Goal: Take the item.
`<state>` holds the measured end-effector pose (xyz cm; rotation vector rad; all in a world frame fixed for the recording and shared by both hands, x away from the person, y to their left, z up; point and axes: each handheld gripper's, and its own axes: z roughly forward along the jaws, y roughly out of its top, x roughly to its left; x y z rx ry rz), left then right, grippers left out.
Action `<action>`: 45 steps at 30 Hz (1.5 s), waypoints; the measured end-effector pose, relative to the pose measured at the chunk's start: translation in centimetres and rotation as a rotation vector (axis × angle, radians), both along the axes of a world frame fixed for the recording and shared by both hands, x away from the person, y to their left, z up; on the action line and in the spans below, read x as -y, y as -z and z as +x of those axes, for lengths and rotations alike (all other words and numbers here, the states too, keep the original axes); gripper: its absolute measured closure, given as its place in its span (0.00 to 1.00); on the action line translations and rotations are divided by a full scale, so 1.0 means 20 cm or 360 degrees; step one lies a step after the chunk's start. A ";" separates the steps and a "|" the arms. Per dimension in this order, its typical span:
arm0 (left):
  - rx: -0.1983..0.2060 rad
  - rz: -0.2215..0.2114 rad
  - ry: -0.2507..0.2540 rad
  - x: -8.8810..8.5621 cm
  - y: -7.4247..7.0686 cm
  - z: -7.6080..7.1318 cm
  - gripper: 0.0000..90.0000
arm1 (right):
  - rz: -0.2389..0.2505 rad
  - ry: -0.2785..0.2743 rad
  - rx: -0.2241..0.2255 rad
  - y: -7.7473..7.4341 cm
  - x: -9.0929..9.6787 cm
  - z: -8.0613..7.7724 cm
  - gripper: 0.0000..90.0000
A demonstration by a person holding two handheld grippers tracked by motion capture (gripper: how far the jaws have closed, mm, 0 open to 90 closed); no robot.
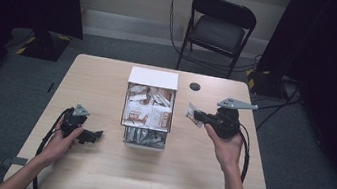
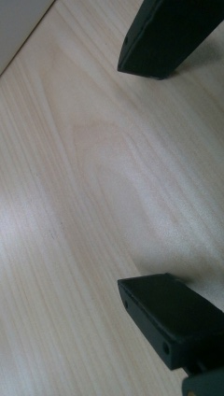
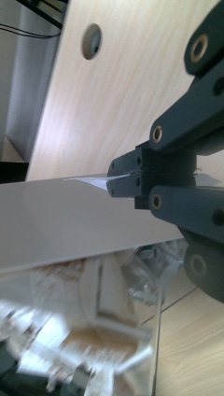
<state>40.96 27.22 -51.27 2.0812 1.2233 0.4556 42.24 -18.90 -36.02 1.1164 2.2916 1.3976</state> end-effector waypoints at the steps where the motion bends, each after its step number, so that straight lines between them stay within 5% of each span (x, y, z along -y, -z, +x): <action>1: 0.0000 0.0000 0.0000 0.00 0.00 0.00 0.00 | -0.0012 0.0001 -0.0012 0.02 0.00 0.01 1.00; 28: 0.0000 0.0000 0.0000 0.00 0.00 0.00 0.00 | -0.0199 0.0014 -0.0290 0.48 -0.11 0.14 1.00; 45: 0.0000 0.0000 0.0000 0.00 0.00 0.00 0.00 | -0.0221 0.0023 -0.0330 0.64 -0.18 0.20 1.00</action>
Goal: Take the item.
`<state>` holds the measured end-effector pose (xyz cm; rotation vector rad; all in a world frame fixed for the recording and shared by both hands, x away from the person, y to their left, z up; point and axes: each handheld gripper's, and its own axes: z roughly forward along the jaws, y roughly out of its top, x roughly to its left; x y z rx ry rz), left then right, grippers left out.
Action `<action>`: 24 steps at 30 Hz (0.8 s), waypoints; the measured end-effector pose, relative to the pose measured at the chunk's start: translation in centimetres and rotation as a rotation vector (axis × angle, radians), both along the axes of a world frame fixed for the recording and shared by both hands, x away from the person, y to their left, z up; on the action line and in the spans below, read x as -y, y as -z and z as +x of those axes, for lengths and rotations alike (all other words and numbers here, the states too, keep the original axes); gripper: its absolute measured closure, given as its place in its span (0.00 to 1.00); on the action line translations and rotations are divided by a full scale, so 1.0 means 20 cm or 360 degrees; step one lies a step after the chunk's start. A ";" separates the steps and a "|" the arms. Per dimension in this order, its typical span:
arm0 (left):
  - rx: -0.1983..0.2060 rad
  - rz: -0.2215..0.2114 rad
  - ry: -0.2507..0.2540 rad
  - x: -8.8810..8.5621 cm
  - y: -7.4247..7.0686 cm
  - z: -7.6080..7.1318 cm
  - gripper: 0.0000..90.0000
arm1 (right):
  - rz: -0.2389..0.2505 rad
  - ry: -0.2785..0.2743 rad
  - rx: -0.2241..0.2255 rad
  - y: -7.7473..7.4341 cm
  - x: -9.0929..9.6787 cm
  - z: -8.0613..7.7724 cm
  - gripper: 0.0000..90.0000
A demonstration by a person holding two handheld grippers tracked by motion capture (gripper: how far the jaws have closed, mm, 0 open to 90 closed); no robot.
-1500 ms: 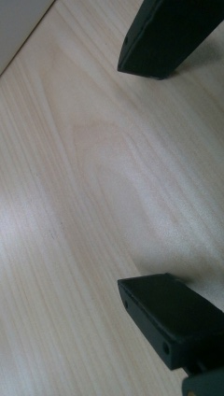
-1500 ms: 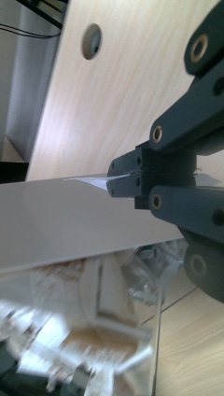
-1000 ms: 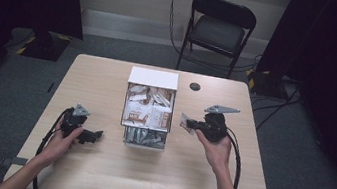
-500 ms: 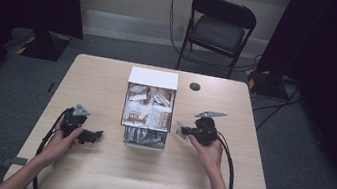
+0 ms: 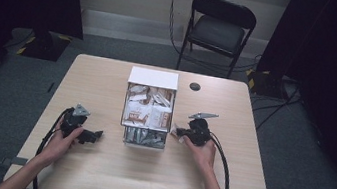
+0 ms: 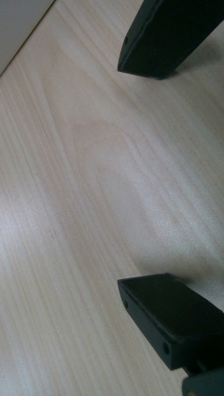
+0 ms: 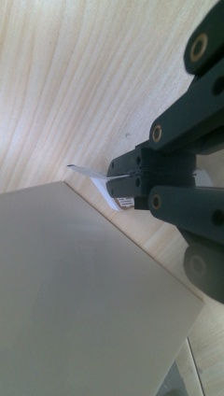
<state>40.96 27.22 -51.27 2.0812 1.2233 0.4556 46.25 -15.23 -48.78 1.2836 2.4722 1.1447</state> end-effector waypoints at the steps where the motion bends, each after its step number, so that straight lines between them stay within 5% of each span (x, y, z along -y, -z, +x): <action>1: 0.0000 0.0000 0.0000 0.00 0.00 0.00 0.00 | -0.0003 0.0000 0.0001 0.00 0.00 0.00 1.00; 14: 0.0000 0.0000 0.0000 0.00 0.00 0.00 0.00 | -0.0056 0.0043 0.0028 0.03 0.00 0.01 0.93; 24: 0.0000 0.0000 0.0000 0.00 0.00 0.00 0.00 | -0.0080 0.0106 0.0040 0.04 0.01 0.03 0.63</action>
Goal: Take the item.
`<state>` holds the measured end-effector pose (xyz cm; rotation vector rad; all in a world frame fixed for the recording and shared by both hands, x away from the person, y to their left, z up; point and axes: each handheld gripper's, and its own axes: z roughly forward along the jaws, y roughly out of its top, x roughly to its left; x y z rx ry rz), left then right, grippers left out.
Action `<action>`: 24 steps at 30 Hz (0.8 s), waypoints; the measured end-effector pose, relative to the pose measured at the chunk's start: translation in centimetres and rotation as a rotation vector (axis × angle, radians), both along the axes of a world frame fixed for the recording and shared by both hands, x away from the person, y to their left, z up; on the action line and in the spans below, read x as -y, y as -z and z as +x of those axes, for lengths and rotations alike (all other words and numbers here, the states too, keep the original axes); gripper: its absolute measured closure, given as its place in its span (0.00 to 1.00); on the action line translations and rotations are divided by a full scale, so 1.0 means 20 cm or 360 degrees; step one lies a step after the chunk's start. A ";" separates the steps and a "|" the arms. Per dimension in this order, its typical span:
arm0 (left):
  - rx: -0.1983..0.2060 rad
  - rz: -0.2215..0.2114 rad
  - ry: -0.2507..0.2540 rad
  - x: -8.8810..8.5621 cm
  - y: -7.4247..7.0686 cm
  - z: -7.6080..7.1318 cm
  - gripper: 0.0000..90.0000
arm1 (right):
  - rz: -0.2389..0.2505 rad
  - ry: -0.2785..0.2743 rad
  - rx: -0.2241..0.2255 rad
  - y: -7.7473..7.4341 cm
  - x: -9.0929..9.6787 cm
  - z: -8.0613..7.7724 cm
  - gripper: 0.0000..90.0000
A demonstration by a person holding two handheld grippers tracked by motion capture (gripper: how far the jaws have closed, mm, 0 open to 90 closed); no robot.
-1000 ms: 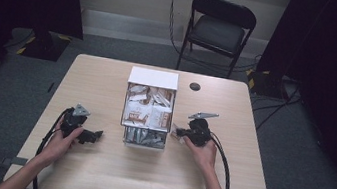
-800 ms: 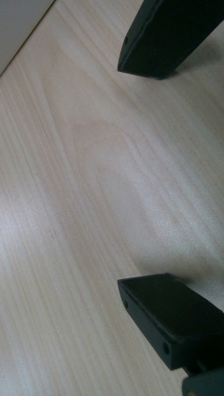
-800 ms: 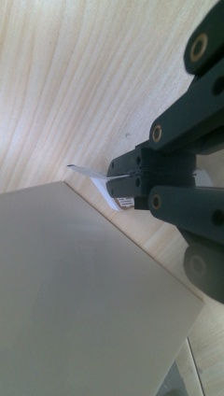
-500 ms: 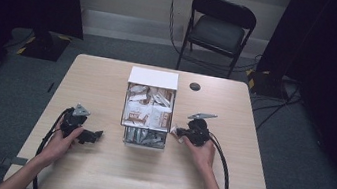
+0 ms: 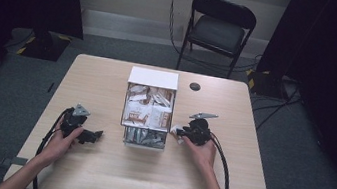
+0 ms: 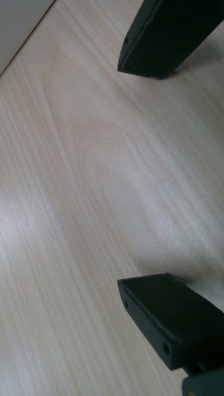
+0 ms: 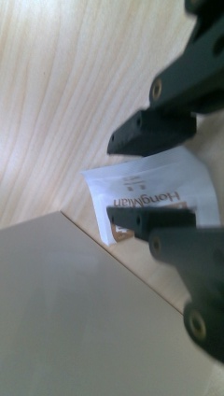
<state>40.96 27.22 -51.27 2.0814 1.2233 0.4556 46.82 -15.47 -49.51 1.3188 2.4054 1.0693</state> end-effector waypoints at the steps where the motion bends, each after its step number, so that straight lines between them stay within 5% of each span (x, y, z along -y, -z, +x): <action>1: 0.0000 -0.0001 0.0000 0.00 0.00 0.00 0.00 | 0.0000 0.0013 0.0001 0.00 0.00 0.00 0.62; 8: 0.0000 0.0000 0.0000 0.00 0.00 0.00 0.00 | 0.0050 0.0107 0.0066 -0.05 0.03 0.00 0.46; 24: 0.0002 -0.0005 -0.0004 0.00 0.00 0.00 0.00 | 0.0091 0.0159 0.0084 -0.22 0.14 -0.12 0.28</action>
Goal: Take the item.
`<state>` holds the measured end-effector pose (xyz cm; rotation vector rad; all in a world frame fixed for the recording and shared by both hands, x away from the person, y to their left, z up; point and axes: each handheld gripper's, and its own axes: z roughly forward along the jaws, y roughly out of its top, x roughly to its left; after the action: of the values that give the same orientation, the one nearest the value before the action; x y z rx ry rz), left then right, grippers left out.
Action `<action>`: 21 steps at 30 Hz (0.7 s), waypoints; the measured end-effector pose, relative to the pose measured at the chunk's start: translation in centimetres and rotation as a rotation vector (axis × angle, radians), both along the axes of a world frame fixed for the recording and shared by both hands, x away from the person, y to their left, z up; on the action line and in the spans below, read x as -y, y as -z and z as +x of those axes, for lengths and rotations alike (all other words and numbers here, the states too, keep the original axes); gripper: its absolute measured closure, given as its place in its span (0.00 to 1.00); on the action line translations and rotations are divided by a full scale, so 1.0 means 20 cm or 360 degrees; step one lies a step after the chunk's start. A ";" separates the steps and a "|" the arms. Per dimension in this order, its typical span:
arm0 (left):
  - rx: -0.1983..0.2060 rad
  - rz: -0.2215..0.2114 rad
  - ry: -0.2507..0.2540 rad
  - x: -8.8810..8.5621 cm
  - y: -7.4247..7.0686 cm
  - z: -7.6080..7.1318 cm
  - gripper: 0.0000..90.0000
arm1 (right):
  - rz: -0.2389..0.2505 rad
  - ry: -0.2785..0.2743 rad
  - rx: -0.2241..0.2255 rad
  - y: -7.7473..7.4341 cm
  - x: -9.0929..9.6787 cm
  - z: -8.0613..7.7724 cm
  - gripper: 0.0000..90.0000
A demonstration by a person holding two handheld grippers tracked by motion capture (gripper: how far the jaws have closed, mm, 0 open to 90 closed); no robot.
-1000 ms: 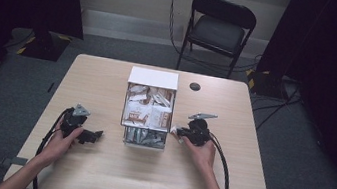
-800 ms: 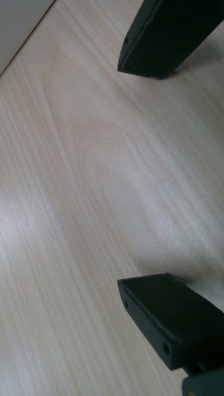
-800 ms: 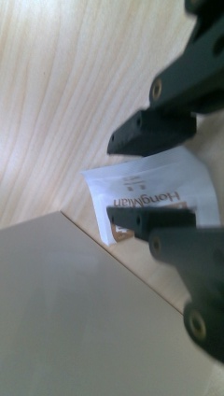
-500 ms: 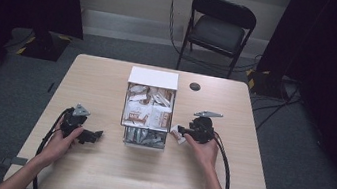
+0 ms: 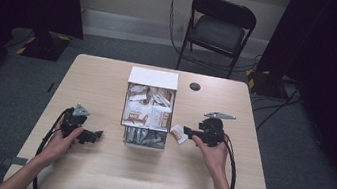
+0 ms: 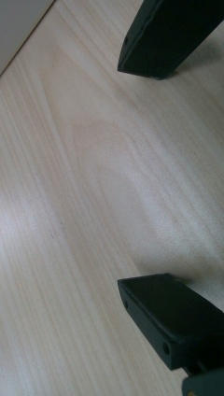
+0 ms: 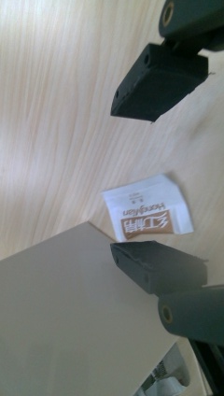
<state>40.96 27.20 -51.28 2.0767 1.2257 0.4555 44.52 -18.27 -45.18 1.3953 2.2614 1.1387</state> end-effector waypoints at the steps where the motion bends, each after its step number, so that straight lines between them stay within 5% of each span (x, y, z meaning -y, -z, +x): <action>1: -0.0002 0.0005 0.0004 0.00 0.00 0.00 0.00 | -0.0009 0.0004 0.0011 -0.01 0.01 -0.01 0.27; 14: -0.0002 0.0005 0.0004 0.00 0.00 0.00 0.00 | -0.0008 0.0093 0.0048 -0.11 0.15 -0.19 0.17; 21: -0.0001 0.0005 0.0004 0.00 0.00 0.00 0.00 | -0.0080 0.0178 0.0072 -0.13 0.26 -0.27 0.16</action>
<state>40.96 27.22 -51.27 2.0807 1.2236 0.4557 39.11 -23.56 -42.57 1.4419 2.1373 1.0601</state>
